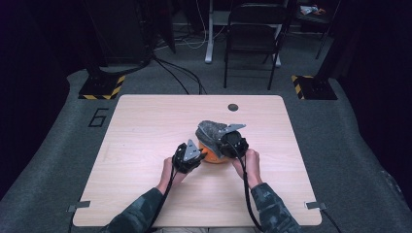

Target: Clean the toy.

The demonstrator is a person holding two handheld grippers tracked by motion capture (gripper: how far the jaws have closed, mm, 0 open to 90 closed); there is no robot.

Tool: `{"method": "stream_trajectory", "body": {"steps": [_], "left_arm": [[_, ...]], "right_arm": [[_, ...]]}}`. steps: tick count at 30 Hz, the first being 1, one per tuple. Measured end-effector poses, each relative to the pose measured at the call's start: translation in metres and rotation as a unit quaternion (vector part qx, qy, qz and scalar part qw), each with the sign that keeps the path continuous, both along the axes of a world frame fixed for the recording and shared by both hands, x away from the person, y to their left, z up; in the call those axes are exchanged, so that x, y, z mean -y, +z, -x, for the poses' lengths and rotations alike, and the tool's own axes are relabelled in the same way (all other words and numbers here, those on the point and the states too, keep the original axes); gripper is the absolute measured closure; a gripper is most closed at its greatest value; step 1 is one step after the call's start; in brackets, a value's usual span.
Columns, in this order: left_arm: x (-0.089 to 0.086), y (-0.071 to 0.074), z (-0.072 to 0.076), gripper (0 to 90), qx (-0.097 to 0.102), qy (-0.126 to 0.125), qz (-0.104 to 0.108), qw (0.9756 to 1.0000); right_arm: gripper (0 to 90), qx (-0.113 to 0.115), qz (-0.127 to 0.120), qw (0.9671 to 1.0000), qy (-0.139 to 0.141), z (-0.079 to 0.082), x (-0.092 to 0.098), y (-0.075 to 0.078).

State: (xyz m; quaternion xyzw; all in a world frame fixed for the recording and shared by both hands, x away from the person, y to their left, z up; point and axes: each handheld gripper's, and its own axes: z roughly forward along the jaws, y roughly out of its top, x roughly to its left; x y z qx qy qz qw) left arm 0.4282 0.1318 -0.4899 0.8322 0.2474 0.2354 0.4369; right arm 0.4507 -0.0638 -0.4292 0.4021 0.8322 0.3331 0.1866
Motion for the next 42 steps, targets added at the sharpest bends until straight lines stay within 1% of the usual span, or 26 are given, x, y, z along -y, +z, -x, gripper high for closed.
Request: {"method": "stream_trajectory", "body": {"steps": [2,5,6,9,11,14,16,17,18,20,21,23,25,27,28,29,30,32,33,34,35,36,38,39,40,42], "left_arm": [[-0.001,0.0,0.0,79.1,-0.003,-0.001,-0.002,1.0],[-0.002,0.0,-0.001,79.3,-0.006,0.002,-0.003,1.0],[-0.003,0.0,-0.002,79.3,-0.008,0.0,-0.002,1.0],[-0.004,-0.001,-0.003,79.3,-0.012,0.003,0.002,0.9999],[-0.004,-0.001,-0.004,79.3,-0.013,0.001,0.002,0.9999],[-0.005,-0.002,-0.004,79.2,-0.016,0.001,0.002,0.9999],[-0.006,-0.002,-0.005,79.3,-0.017,0.002,0.002,0.9999],[-0.007,-0.002,-0.005,79.2,-0.018,0.003,0.002,0.9998],[-0.007,-0.002,-0.005,79.2,-0.019,0.002,0.002,0.9998],[-0.008,-0.002,-0.006,79.1,-0.018,0.003,0.005,0.9998],[-0.008,-0.002,-0.006,79.1,-0.017,0.002,0.005,0.9998],[-0.009,-0.002,-0.007,79.0,-0.015,0.0,0.005,0.9999],[-0.01,-0.002,-0.007,79.0,-0.017,-0.003,0.007,0.9998],[-0.009,-0.002,-0.007,78.8,-0.015,-0.003,0.006,0.9999],[-0.009,-0.002,-0.006,78.9,-0.014,-0.003,0.007,0.9999],[-0.009,-0.002,-0.006,78.8,-0.013,-0.002,0.005,0.9999],[-0.008,-0.002,-0.006,78.7,-0.012,-0.002,0.006,0.9999],[-0.009,-0.002,-0.007,78.6,-0.011,-0.004,0.007,0.9999],[-0.009,-0.002,-0.007,77.9,-0.01,-0.004,0.007,0.9999],[-0.01,-0.002,-0.006,76.3,-0.01,-0.002,0.007,0.9999],[-0.01,-0.001,-0.006,70.1,-0.007,0.0,0.004,1.0],[-0.01,0.0,-0.005,62.7,-0.007,0.004,0.002,1.0],[-0.007,0.001,-0.001,47.1,0.008,0.006,-0.022,0.9997],[-0.004,-0.001,0.0,43.8,0.013,0.005,-0.027,0.9995],[-0.001,-0.002,0.0,43.5,0.019,0.008,-0.038,0.9991],[0.005,-0.008,-0.002,44.4,0.019,0.006,-0.046,0.9988]], "right_arm": [[79.2,-0.005,-0.004,0.9999,-0.008,-0.003,0.008,-0.003],[79.2,-0.008,0.001,0.9997,-0.021,-0.006,0.019,-0.005],[79.2,-0.014,-0.001,0.9994,-0.033,-0.007,0.022,-0.006],[79.2,-0.02,-0.002,0.9986,-0.049,-0.012,0.033,-0.011],[79.2,-0.029,-0.003,0.9973,-0.068,-0.016,0.043,-0.017],[79.3,-0.049,-0.01,0.9949,-0.088,-0.023,0.056,-0.028],[79.2,-0.074,-0.009,0.9919,-0.103,-0.028,0.062,-0.039],[79.2,-0.085,-0.011,0.9908,-0.105,-0.03,0.065,-0.045],[79.2,-0.095,0.003,0.9896,-0.108,-0.033,0.066,-0.053],[79.2,-0.111,0.004,0.9873,-0.113,-0.035,0.068,-0.062],[79.2,-0.116,0.003,0.987,-0.111,-0.036,0.069,-0.063],[79.3,-0.108,0.003,0.9874,-0.115,-0.035,0.072,-0.058],[79.3,-0.088,-0.013,0.9884,-0.123,-0.033,0.077,-0.043],[79.3,-0.048,-0.028,0.9909,-0.123,-0.027,0.08,-0.022],[79.3,-0.036,-0.044,0.9919,-0.114,-0.023,0.079,-0.011],[79.3,-0.017,-0.051,0.9933,-0.102,-0.019,0.075,0.0],[79.3,-0.013,-0.058,0.9943,-0.089,-0.016,0.069,0.006],[79.3,-0.013,-0.05,0.9964,-0.066,-0.013,0.056,0.006],[79.2,-0.025,-0.034,0.9977,-0.054,-0.014,0.046,0.001],[79.3,-0.03,-0.026,0.998,-0.05,-0.015,0.041,-0.005],[79.3,-0.031,-0.011,0.9981,-0.051,-0.017,0.035,-0.014],[79.3,-0.03,-0.012,0.998,-0.054,-0.018,0.034,-0.018],[79.4,-0.032,-0.024,0.9975,-0.058,-0.02,0.037,-0.02],[79.4,-0.033,-0.026,0.9972,-0.062,-0.02,0.038,-0.02],[79.4,-0.033,-0.028,0.9974,-0.057,-0.02,0.039,-0.02],[79.4,-0.033,-0.029,0.9974,-0.058,-0.019,0.04,-0.021]]}}
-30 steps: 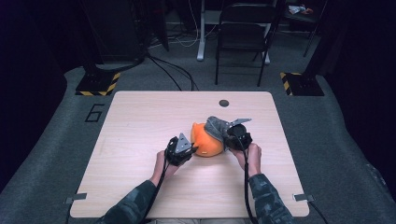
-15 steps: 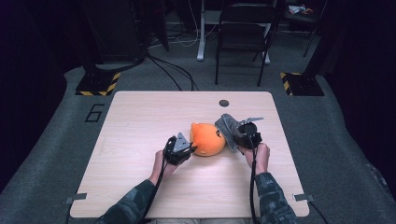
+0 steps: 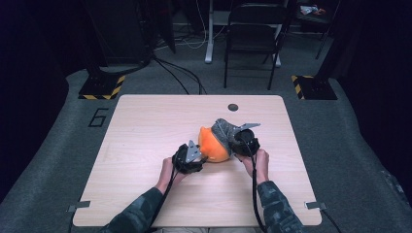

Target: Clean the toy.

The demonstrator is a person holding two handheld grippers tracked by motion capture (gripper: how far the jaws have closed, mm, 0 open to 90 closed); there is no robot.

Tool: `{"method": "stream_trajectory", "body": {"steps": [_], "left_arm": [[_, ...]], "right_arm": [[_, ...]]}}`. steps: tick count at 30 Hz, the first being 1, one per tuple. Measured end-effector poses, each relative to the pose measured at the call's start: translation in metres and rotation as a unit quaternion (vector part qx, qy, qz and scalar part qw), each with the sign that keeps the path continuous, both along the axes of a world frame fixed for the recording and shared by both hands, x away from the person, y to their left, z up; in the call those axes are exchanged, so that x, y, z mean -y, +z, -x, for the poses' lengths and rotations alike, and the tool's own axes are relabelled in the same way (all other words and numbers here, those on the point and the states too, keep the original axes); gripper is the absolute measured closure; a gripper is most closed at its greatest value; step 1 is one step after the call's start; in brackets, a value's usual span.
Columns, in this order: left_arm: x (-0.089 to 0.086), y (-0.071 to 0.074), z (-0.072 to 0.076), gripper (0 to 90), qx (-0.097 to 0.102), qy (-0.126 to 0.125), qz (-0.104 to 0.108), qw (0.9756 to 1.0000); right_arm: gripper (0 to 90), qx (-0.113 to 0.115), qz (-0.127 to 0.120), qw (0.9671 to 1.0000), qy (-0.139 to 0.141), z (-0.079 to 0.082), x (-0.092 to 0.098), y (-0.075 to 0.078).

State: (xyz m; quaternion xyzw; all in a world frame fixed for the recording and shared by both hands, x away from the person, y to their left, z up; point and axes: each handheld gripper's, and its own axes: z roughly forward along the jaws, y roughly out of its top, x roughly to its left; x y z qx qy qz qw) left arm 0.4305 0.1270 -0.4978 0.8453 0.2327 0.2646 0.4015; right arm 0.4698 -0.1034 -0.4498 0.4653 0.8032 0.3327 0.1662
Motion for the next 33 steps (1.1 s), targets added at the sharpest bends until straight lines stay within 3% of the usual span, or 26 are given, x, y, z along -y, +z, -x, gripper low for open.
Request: {"method": "stream_trajectory", "body": {"steps": [2,5,7,11,13,16,18,21,33], "left_arm": [[0.005,-0.005,-0.001,53.0,0.015,0.005,-0.003,0.9999],[0.006,-0.004,-0.002,71.9,0.008,0.01,0.013,0.9998],[0.005,-0.001,-0.003,75.3,0.0,0.012,0.023,0.9997],[0.002,0.009,-0.005,77.2,-0.03,0.005,0.058,0.9978],[0.001,0.015,-0.004,77.5,-0.042,-0.001,0.075,0.9963],[-0.001,0.022,-0.001,77.5,-0.056,-0.012,0.092,0.9941],[-0.002,0.023,0.0,77.5,-0.064,-0.016,0.094,0.9934],[-0.003,0.019,-0.003,77.4,-0.076,-0.013,0.097,0.9923],[-0.011,0.013,-0.013,76.5,-0.102,-0.008,0.107,0.989]], "right_arm": [[79.4,-0.001,0.0,1.0,-0.001,0.0,0.0,0.0],[79.4,0.004,0.001,1.0,-0.003,0.0,0.0,0.0],[79.4,0.007,-0.004,1.0,-0.003,0.001,0.002,0.005],[79.4,0.025,-0.022,0.9994,0.005,0.009,0.001,0.027],[79.4,0.04,-0.022,0.9986,0.026,0.017,-0.007,0.04],[79.4,0.045,-0.022,0.9973,0.053,0.027,-0.024,0.048],[79.4,0.043,-0.006,0.9968,0.067,0.032,-0.037,0.047],[79.5,0.042,0.019,0.9964,0.071,0.029,-0.044,0.036],[79.6,0.013,0.038,0.9991,0.014,0.015,-0.011,0.015]]}}
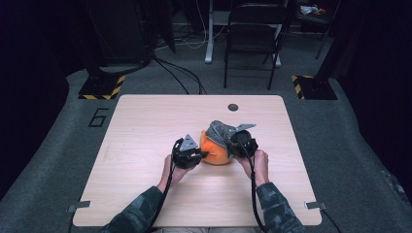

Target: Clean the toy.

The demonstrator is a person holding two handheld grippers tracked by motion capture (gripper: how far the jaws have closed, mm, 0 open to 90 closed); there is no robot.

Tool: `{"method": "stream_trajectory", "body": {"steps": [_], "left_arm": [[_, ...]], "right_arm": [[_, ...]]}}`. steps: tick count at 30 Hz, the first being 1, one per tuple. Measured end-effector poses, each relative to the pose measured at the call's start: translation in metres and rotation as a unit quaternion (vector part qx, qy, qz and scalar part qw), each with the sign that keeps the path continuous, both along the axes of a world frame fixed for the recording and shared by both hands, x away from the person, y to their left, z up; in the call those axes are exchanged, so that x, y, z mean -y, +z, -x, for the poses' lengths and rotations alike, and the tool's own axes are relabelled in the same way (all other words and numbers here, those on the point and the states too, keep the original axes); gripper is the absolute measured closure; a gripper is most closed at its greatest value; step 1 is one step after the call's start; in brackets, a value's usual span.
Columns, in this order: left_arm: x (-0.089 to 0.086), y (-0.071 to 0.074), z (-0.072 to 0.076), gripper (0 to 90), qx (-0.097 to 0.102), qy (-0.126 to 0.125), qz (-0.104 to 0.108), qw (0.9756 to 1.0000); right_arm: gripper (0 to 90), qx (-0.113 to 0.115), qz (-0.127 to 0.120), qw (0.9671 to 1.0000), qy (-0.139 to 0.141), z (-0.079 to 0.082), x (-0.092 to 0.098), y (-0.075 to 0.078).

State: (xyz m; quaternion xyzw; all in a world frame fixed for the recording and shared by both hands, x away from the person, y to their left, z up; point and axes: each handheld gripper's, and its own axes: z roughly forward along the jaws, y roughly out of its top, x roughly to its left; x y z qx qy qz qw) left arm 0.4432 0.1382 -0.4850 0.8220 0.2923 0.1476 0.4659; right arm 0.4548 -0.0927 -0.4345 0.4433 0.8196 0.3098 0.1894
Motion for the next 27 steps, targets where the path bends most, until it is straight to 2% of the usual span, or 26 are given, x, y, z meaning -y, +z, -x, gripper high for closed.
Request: {"method": "stream_trajectory", "body": {"steps": [4,9,14,16,19,22,23,25,27], "left_arm": [[-0.002,-0.001,-0.002,76.4,-0.003,0.003,0.0,1.0],[-0.004,-0.003,-0.003,76.3,-0.006,0.009,0.004,0.9999],[-0.007,-0.004,-0.005,75.9,-0.008,0.012,0.009,0.9999],[-0.008,-0.004,-0.005,75.7,-0.006,0.011,0.007,0.9999],[-0.009,-0.004,-0.006,75.4,-0.005,0.009,0.007,0.9999],[-0.008,-0.004,-0.005,75.0,-0.004,0.01,0.007,0.9999],[-0.008,-0.003,-0.005,74.9,-0.003,0.009,0.005,0.9999],[-0.008,-0.004,-0.006,74.6,-0.001,0.008,0.005,1.0],[-0.008,-0.003,-0.006,74.2,0.001,0.006,0.003,1.0]], "right_arm": [[79.6,-0.021,0.0,0.9994,-0.027,-0.009,0.016,-0.012],[79.5,-0.059,0.0,0.9966,-0.057,-0.018,0.031,-0.034],[79.5,-0.097,0.014,0.9935,-0.058,-0.026,0.035,-0.059],[79.5,-0.099,0.009,0.9931,-0.061,-0.027,0.036,-0.056],[79.5,-0.086,0.0,0.9941,-0.066,-0.025,0.043,-0.043],[79.5,-0.05,-0.029,0.9956,-0.074,-0.02,0.05,-0.018],[79.5,-0.046,-0.042,0.9955,-0.071,-0.018,0.05,-0.012],[79.5,-0.024,-0.053,0.9966,-0.059,-0.013,0.048,0.002],[79.5,-0.015,-0.067,0.9971,-0.035,-0.008,0.041,0.012]]}}
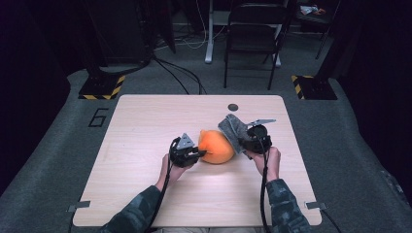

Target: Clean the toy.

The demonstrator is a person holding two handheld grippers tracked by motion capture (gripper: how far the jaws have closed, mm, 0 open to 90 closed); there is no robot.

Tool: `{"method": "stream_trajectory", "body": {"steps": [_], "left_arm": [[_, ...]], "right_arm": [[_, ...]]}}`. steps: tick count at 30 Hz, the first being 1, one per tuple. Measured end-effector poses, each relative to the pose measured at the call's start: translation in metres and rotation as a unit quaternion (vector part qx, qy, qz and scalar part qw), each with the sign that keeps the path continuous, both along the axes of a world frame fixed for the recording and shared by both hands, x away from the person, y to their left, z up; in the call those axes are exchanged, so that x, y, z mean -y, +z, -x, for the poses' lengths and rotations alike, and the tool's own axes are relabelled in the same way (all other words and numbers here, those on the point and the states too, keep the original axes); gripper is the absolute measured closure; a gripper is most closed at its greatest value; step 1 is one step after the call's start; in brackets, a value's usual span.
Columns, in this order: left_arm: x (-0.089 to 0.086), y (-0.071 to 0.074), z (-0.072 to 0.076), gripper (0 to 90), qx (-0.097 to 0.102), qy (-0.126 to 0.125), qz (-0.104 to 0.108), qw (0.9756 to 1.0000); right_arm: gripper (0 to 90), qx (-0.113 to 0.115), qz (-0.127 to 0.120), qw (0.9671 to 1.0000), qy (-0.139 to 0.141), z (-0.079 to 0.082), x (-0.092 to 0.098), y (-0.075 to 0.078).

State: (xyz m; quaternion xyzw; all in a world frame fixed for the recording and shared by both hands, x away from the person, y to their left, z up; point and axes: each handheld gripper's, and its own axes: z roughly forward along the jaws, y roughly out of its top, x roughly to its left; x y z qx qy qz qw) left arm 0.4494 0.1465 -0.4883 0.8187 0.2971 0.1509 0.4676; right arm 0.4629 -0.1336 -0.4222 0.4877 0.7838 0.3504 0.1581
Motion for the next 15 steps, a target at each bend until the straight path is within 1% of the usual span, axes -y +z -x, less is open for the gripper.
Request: {"method": "stream_trajectory", "body": {"steps": [1,3,4,5,6,7,8,9,10,11,13,15], "left_arm": [[0.0,0.0,0.0,73.9,0.0,0.0,0.0,1.0],[0.0,0.0,0.001,72.2,-0.001,0.0,0.003,1.0],[0.0,0.0,0.001,70.1,0.003,-0.001,0.0,1.0],[0.0,0.0,0.001,65.0,0.01,-0.001,-0.003,0.9999],[0.0,0.001,0.003,59.4,0.014,-0.008,-0.013,0.9998],[0.001,0.001,0.005,53.6,0.025,-0.005,-0.022,0.9994],[0.002,0.001,0.007,49.6,0.034,-0.007,-0.035,0.9988],[0.003,0.001,0.009,46.4,0.038,-0.005,-0.042,0.9984],[0.006,0.001,0.011,44.4,0.046,-0.001,-0.05,0.9977],[0.007,0.0,0.011,43.9,0.048,-0.002,-0.054,0.9973],[0.012,-0.003,0.012,44.8,0.053,-0.002,-0.06,0.9968],[0.014,-0.005,0.012,53.1,0.059,0.0,-0.061,0.9964]], "right_arm": [[79.5,0.002,-0.003,1.0,0.008,0.001,-0.005,0.001],[79.5,-0.012,-0.007,0.9995,0.028,0.002,-0.015,-0.002],[79.5,-0.018,-0.008,0.9994,0.029,0.002,-0.019,-0.005],[79.5,-0.024,0.006,0.9991,0.034,0.0,-0.023,-0.01],[79.5,-0.024,0.011,0.9992,0.029,-0.001,-0.026,-0.016],[79.5,-0.025,0.013,0.9992,0.027,-0.002,-0.027,-0.021],[79.5,-0.025,0.013,0.9992,0.029,-0.004,-0.026,-0.023],[79.5,-0.026,0.008,0.9993,0.027,-0.005,-0.024,-0.023],[79.5,-0.023,0.009,0.9994,0.025,-0.005,-0.023,-0.023],[79.5,-0.025,0.01,0.9993,0.026,-0.004,-0.022,-0.023],[79.5,-0.023,0.01,0.9994,0.026,-0.005,-0.022,-0.024],[79.6,-0.022,0.009,0.9994,0.024,-0.005,-0.021,-0.025]]}}
